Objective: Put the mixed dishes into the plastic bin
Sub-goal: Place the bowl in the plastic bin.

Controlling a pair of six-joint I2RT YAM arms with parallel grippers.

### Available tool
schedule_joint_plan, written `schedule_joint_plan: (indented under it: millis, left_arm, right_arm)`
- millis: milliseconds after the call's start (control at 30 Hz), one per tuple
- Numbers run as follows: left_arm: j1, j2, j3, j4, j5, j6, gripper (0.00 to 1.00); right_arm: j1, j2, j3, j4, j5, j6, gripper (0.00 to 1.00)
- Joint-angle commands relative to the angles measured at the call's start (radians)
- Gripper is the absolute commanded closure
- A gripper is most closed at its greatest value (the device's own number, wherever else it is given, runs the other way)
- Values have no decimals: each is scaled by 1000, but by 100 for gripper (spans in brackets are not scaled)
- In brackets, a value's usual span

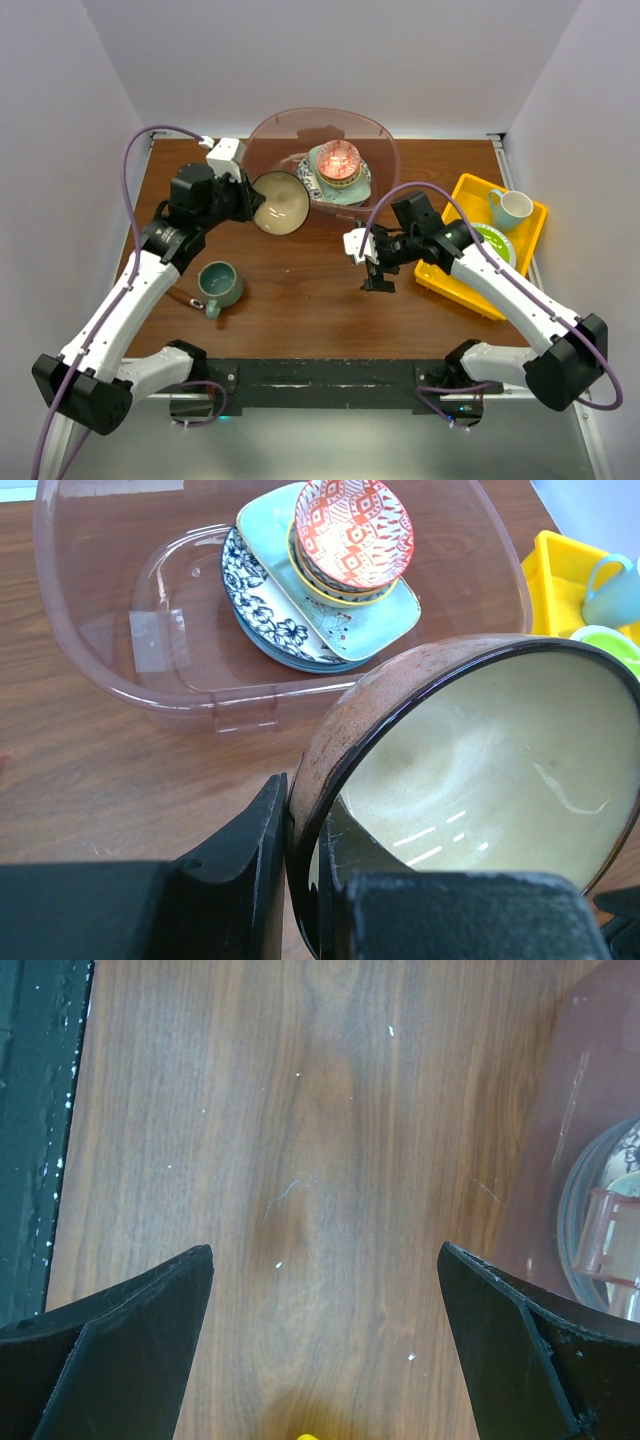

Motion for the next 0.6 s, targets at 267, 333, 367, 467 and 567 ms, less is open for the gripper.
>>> schedule_joint_plan:
  millis: [267, 333, 367, 467, 567]
  left_arm:
    - [40, 45, 132, 196, 18, -56, 100]
    - [46, 54, 141, 202, 22, -57, 100]
    - [51, 57, 144, 205, 24, -60, 100]
    - [59, 72, 159, 210, 27, -64, 100]
    - [65, 86, 169, 212, 33, -67, 100]
  right_arm:
    - [-6, -17, -5, 1, -27, 9, 2]
    - [-7, -17, -5, 1, -28, 9, 2]
    - [-7, -17, -5, 1, -27, 9, 2]
    - [-7, -17, -5, 1, -28, 7, 2]
    - [-7, -17, -5, 1, -28, 7, 2]
